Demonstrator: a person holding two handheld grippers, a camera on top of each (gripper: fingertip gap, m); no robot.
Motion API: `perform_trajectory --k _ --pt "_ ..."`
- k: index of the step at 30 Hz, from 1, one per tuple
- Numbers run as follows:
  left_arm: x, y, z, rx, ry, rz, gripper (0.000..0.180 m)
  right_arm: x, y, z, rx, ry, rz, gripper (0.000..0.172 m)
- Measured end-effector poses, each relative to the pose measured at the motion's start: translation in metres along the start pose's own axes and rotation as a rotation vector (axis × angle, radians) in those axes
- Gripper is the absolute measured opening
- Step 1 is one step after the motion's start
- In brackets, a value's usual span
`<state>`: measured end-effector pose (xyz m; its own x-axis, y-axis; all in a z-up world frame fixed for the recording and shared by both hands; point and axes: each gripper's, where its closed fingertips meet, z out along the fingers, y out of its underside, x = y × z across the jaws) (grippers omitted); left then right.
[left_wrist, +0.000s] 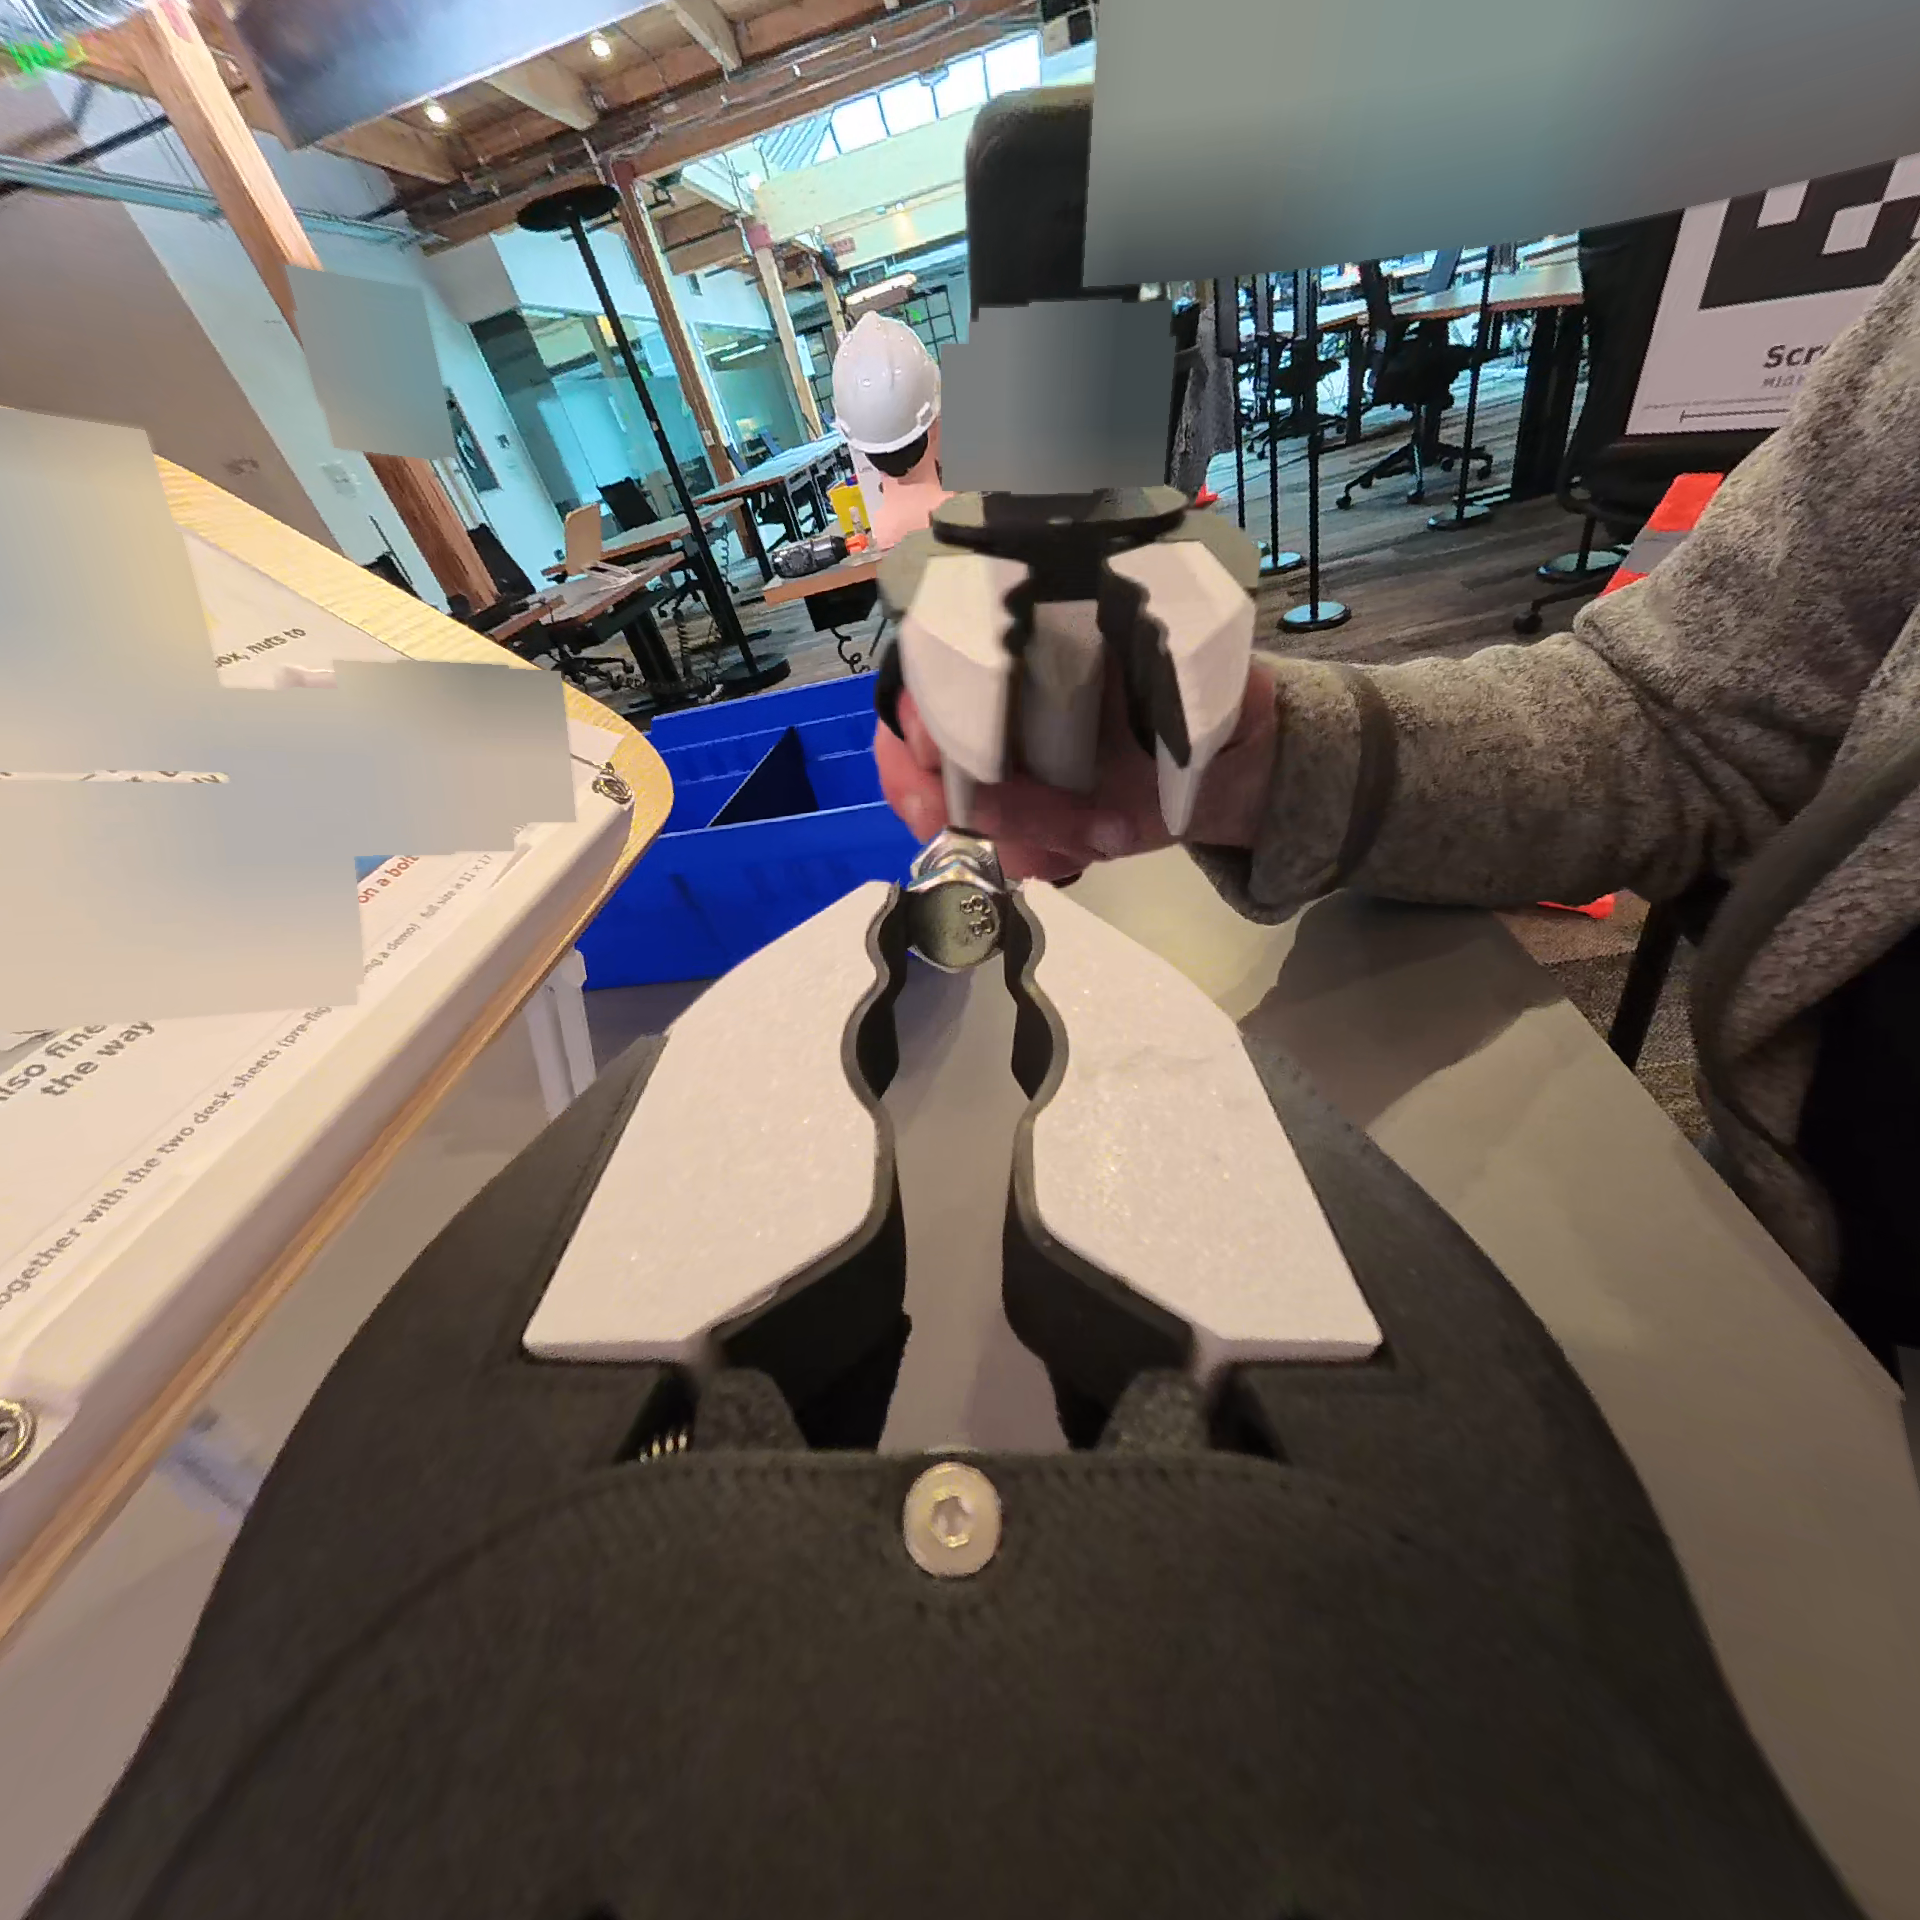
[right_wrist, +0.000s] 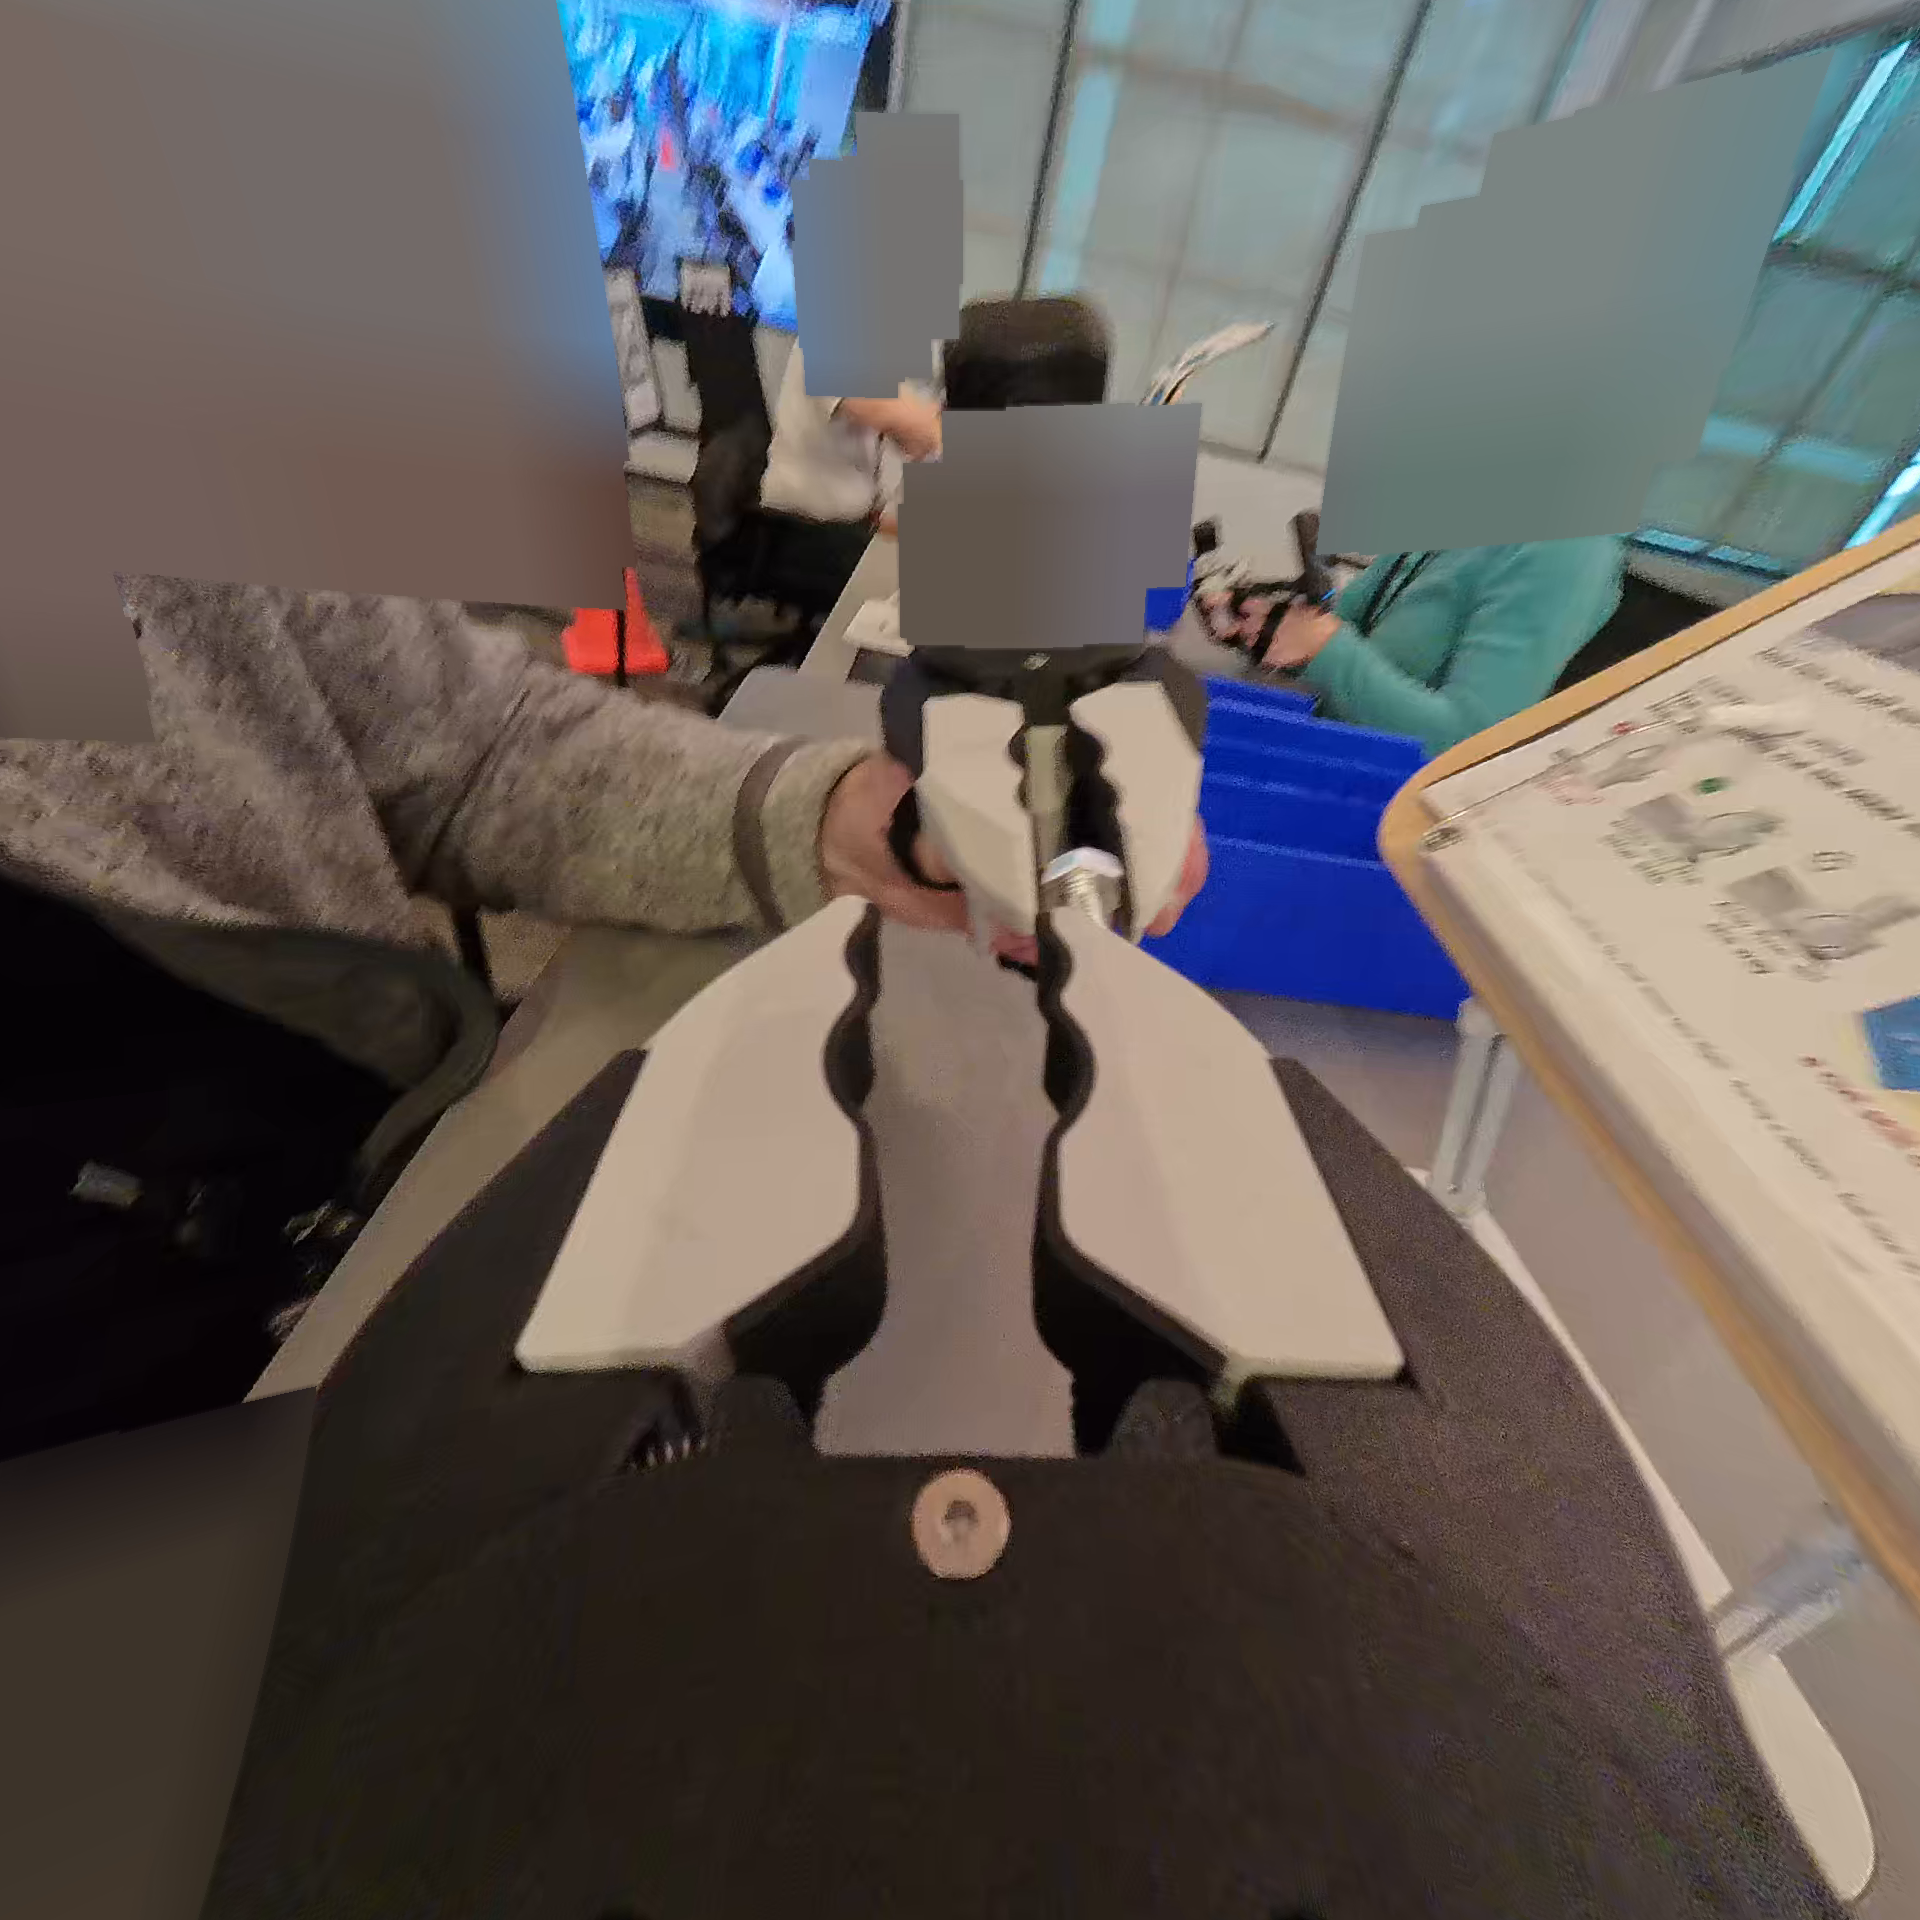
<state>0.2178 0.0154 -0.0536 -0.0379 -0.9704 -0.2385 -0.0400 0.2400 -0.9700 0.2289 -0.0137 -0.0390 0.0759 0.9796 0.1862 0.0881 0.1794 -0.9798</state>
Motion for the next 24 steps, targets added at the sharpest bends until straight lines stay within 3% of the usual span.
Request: perform_trajectory --k 2,6,7,8,9,16,18,19,20,24 --pt "0.002 0.000 0.001 0.000 0.010 -0.002 0.017 0.009 0.001 0.001 -0.012 0.055 -0.005 0.050" --pt "0.002 -0.001 0.003 0.004 0.007 -0.002 0.017 0.002 0.009 0.009 -0.054 0.017 -0.013 0.053" --pt "0.003 0.001 0.003 -0.005 0.011 -0.005 0.017 -0.007 0.009 0.008 -0.055 -0.036 -0.020 0.048" --pt "0.001 0.002 0.003 -0.006 -0.001 -0.003 0.017 -0.024 0.008 0.005 -0.058 -0.151 -0.016 0.009" --pt "0.000 0.001 0.002 0.004 0.000 -0.011 0.017 -0.027 0.007 0.004 -0.057 -0.170 -0.003 0.008" --pt "0.001 0.000 0.003 0.015 0.009 -0.017 0.017 0.007 0.007 0.003 -0.028 0.036 0.001 0.059" --pt "0.001 0.000 0.002 0.012 0.005 -0.018 0.017 -0.005 0.009 0.005 -0.038 -0.030 -0.012 0.051" --pt "0.000 0.001 0.002 0.010 -0.004 -0.016 0.017 -0.020 0.010 0.004 -0.050 -0.126 -0.027 0.020" --pt "-0.001 -0.001 0.001 0.020 -0.002 -0.024 0.017 -0.030 0.012 0.003 -0.069 -0.190 -0.021 0.004" --pt "0.000 -0.002 0.001 0.027 0.005 -0.025 0.017 -0.003 -0.001 -0.001 0.007 -0.015 -0.026 0.036"
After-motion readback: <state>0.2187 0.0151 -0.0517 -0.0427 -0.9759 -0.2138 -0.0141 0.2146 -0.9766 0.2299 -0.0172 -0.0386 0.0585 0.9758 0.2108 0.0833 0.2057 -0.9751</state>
